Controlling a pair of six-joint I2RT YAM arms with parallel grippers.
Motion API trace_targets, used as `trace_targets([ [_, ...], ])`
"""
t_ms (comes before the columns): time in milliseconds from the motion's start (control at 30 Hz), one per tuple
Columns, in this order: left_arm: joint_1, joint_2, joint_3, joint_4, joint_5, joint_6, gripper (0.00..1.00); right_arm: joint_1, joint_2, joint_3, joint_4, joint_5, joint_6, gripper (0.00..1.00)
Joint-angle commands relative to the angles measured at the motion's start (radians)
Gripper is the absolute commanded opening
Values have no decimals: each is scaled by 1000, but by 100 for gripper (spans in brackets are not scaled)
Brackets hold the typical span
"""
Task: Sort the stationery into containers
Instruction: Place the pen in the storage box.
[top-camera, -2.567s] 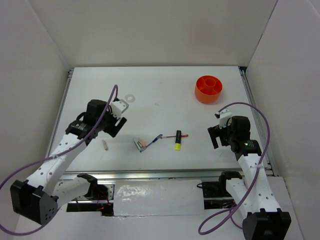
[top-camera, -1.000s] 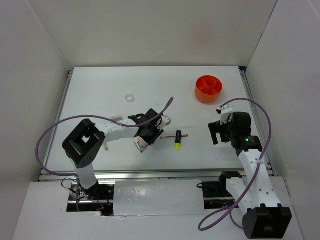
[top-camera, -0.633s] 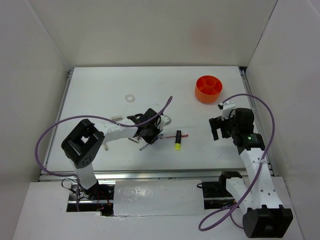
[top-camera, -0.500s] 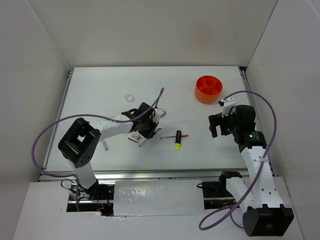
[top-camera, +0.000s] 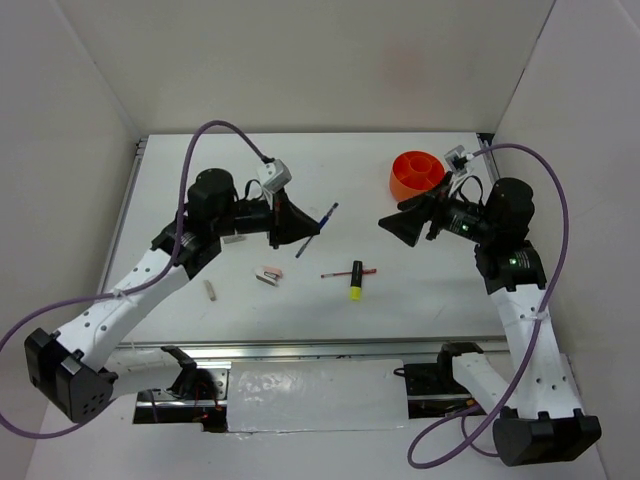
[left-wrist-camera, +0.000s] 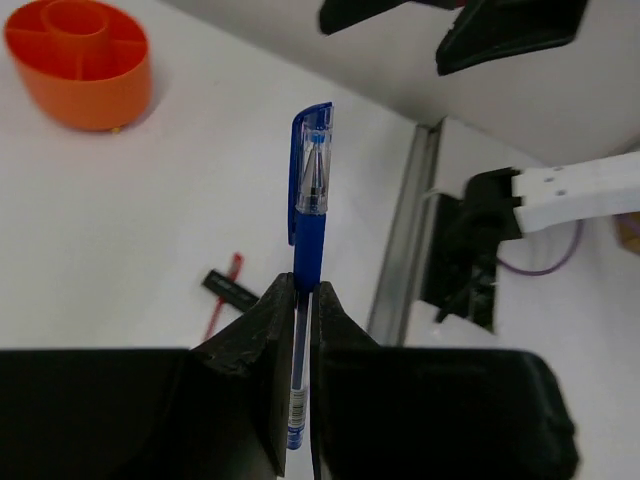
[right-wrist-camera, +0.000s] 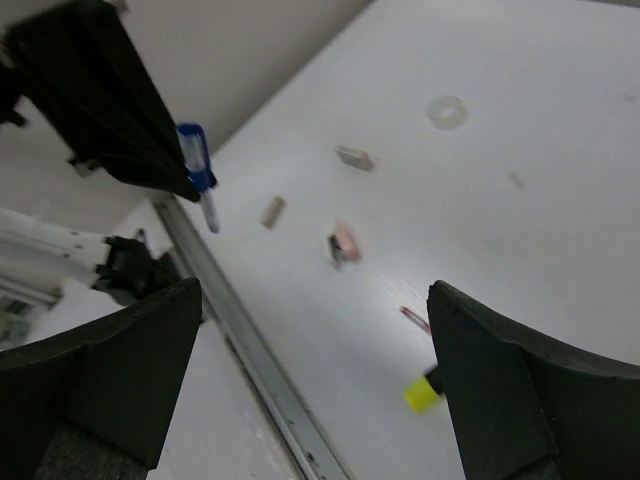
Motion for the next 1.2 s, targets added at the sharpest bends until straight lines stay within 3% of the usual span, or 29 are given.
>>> trace_targets([
  [0,5,-57,-57,125,179,-151,0,57,-18,5,338,-185,336,100],
  [100,8,-46,-60,243,311,-290,0,110,-19,-4,457,-198,404,100],
  [167,8,-43,-71,291,314,-373,0,131,-7,2,472,-201,422,100],
  [300,8,-31,-69,323,314,-395,0,177,16,8,475,-189,427,100],
  [433,9,-11,-82,360,317,-435,0,201,43,-40,581,-182,516,100],
  [767,8,20,-80,377,316,-453,0,306,134,19,537,-138,453,94],
  [867,8,26,-86,382,316,-458,0,310,168,40,540,-132,451,90],
  [1167,8,30,-106,392,313,-468,0,336,238,94,526,-107,456,60],
])
